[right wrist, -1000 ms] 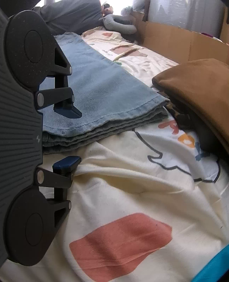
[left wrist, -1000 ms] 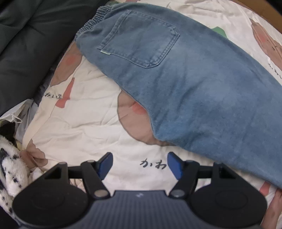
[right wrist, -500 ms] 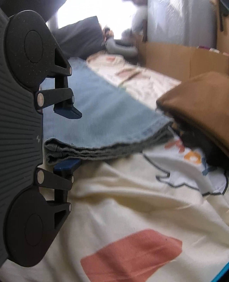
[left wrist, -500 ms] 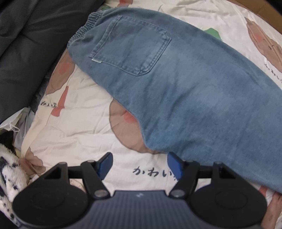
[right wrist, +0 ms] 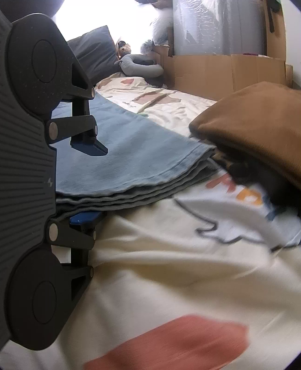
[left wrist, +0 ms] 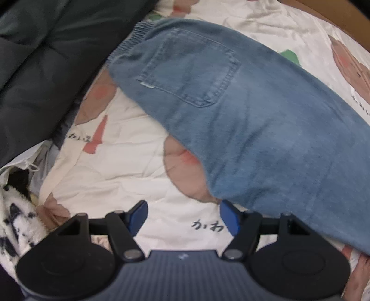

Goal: Fold clothes
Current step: 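Close the right tool on the folded denim stack edge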

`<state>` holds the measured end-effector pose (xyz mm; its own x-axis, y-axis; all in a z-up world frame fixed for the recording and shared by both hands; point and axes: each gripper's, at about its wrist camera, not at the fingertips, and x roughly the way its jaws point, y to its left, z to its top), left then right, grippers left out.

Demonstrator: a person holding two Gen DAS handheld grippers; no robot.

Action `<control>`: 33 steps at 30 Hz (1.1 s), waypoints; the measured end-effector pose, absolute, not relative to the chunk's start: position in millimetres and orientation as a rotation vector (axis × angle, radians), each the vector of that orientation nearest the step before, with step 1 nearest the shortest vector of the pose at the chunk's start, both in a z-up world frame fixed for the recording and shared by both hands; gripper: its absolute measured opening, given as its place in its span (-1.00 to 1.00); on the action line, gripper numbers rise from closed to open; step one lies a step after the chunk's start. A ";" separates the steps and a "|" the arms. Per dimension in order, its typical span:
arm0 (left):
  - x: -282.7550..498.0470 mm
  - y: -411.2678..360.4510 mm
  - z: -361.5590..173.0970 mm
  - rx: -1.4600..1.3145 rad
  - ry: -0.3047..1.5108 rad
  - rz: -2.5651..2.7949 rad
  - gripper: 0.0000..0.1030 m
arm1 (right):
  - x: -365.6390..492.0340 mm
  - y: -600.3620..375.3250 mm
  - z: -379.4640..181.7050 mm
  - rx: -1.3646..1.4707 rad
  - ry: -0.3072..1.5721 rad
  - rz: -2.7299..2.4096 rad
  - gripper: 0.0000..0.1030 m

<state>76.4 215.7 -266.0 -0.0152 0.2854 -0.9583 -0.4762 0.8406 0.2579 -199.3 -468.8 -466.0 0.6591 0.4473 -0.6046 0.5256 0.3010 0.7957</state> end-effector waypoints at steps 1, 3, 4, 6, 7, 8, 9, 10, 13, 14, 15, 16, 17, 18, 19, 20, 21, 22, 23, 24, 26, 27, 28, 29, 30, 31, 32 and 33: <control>73.8 218.2 -265.3 -0.162 1.470 0.615 0.39 | -195.7 -469.8 -465.4 1.313 0.915 -0.060 0.03; 68.5 222.6 -264.2 -0.162 1.475 0.627 0.39 | -188.4 -471.9 -464.2 1.300 0.907 -0.054 0.03; 66.1 224.0 -263.5 -0.164 1.476 0.632 0.39 | -184.3 -472.4 -463.9 1.287 0.911 -0.053 0.03; 62.0 225.6 -262.2 -0.171 1.476 0.637 0.39 | -175.4 -472.5 -464.9 1.247 0.939 -0.058 0.03; 60.5 225.6 -261.3 -0.172 1.477 0.638 0.39 | -172.6 -473.2 -466.8 1.237 0.950 -0.057 0.03; 59.3 225.4 -260.5 -0.172 1.478 0.638 0.39 | -169.7 -473.8 -468.7 1.228 0.961 -0.056 0.02; 58.1 225.8 -259.6 -0.174 1.477 0.637 0.39 | -166.9 -474.2 -470.4 1.220 0.973 -0.048 0.00; 56.9 226.4 -258.8 -0.178 1.476 0.637 0.39 | -164.2 -474.4 -471.9 1.211 0.986 -0.031 -0.01; 52.7 230.6 -254.6 -0.203 1.461 0.650 0.39 | -155.5 -473.0 -472.9 1.155 1.045 0.046 -0.26; 51.0 232.4 -252.9 -0.212 1.453 0.656 0.39 | -152.8 -472.8 -472.8 1.136 1.063 0.072 -0.36; 49.1 234.0 -251.5 -0.220 1.449 0.665 0.39 | -151.3 -473.4 -472.8 1.130 1.070 0.093 -0.41; 46.8 235.9 -250.5 -0.225 1.450 0.676 0.39 | -150.9 -474.5 -472.7 1.129 1.071 0.110 -0.42; 44.4 238.0 -249.8 -0.227 1.453 0.687 0.39 | -150.6 -475.7 -473.0 1.132 1.070 0.125 -0.44; 42.6 240.1 -249.1 -0.225 1.456 0.698 0.39 | -150.5 -477.2 -474.0 1.137 1.068 0.132 -0.45; 40.7 242.0 -248.0 -0.222 1.458 0.708 0.39 | -150.3 -478.4 -474.8 1.140 1.067 0.135 -0.46; 38.8 243.6 -246.8 -0.224 1.457 0.717 0.39 | -150.2 -479.3 -475.0 1.143 1.066 0.140 -0.49; 37.1 244.9 -245.8 -0.228 1.455 0.724 0.39 | -149.8 -480.2 -473.8 1.143 1.067 0.149 -0.49; 35.3 245.9 -245.1 -0.228 1.455 0.730 0.39 | -149.1 -481.2 -470.7 1.138 1.066 0.157 -0.49; 33.6 246.7 -244.7 -0.227 1.456 0.734 0.39 | -149.0 -482.2 -466.0 1.133 1.063 0.163 -0.49; 32.0 247.3 -245.1 -0.228 1.459 0.739 0.39 | -149.3 -483.1 -460.5 1.127 1.058 0.173 -0.49; 29.3 248.3 -247.2 -0.228 1.469 0.749 0.39 | -150.3 -484.3 -449.2 1.114 1.050 0.190 -0.49; 28.5 248.0 -248.8 -0.227 1.475 0.751 0.39 | -150.9 -483.6 -443.6 1.107 1.050 0.196 -0.49; 28.5 246.6 -250.3 -0.222 1.483 0.745 0.39 | -150.7 -482.2 -438.4 1.098 1.053 0.205 -0.49; 29.2 244.6 -251.2 -0.213 1.490 0.736 0.39 | -149.6 -480.6 -434.8 1.090 1.057 0.211 -0.48; 30.2 242.7 -251.5 -0.203 1.494 0.727 0.39 | -148.0 -479.5 -433.5 1.084 1.061 0.209 -0.47; 31.3 241.0 -251.5 -0.195 1.497 0.721 0.39 | -146.4 -478.4 -432.2 1.079 1.065 0.208 -0.47; 32.6 239.5 -250.7 -0.194 1.496 0.717 0.39 | -144.8 -477.4 -430.9 1.073 1.069 0.206 -0.46; 33.8 238.2 -249.7 -0.195 1.493 0.715 0.39 | -143.2 -476.3 -429.6 1.068 1.073 0.205 -0.43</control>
